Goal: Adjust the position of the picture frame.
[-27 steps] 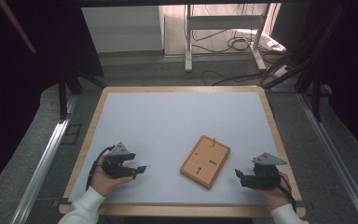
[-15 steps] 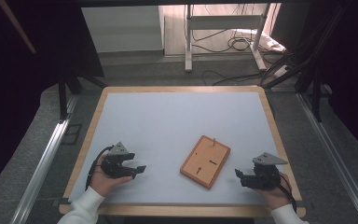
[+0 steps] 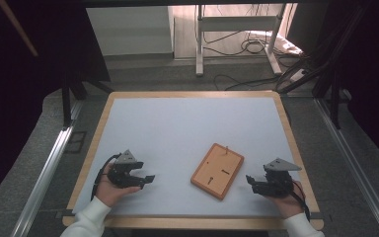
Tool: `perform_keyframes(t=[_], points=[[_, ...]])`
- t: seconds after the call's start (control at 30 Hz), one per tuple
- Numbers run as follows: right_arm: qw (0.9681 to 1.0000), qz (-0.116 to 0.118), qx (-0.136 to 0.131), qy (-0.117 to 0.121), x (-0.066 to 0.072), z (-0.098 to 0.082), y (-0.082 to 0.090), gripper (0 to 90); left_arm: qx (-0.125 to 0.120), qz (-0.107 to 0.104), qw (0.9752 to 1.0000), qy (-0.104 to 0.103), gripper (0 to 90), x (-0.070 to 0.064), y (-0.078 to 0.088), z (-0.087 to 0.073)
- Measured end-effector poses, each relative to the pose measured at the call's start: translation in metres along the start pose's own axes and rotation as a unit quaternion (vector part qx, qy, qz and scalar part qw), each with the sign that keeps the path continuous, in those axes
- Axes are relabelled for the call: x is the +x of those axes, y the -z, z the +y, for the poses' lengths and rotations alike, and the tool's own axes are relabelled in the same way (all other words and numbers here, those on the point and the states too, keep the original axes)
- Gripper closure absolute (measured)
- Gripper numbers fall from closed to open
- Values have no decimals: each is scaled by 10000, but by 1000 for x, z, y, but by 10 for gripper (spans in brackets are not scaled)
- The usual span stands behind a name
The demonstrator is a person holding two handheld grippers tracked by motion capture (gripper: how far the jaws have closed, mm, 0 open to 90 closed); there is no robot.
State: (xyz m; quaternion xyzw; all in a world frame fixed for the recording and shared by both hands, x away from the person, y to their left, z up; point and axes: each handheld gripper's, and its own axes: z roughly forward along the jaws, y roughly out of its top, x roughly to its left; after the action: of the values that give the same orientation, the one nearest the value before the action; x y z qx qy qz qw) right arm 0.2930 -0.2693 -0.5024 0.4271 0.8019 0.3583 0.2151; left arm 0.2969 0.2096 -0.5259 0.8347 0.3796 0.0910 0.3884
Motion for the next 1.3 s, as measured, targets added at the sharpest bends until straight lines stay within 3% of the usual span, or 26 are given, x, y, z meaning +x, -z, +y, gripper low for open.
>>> perform_keyframes(t=[0.3,0.93,1.3], points=[[9999,63,-130,44,5,19,-8,284,-35,-2,10000,40,260,0,0,0],[9995,225,-40,235,7,48,-41,328,-4,69,9999,82,249,0,-2,1],[9975,402,88,579,22,67,-79,490,-13,10,10000,80,249,0,-3,0]])
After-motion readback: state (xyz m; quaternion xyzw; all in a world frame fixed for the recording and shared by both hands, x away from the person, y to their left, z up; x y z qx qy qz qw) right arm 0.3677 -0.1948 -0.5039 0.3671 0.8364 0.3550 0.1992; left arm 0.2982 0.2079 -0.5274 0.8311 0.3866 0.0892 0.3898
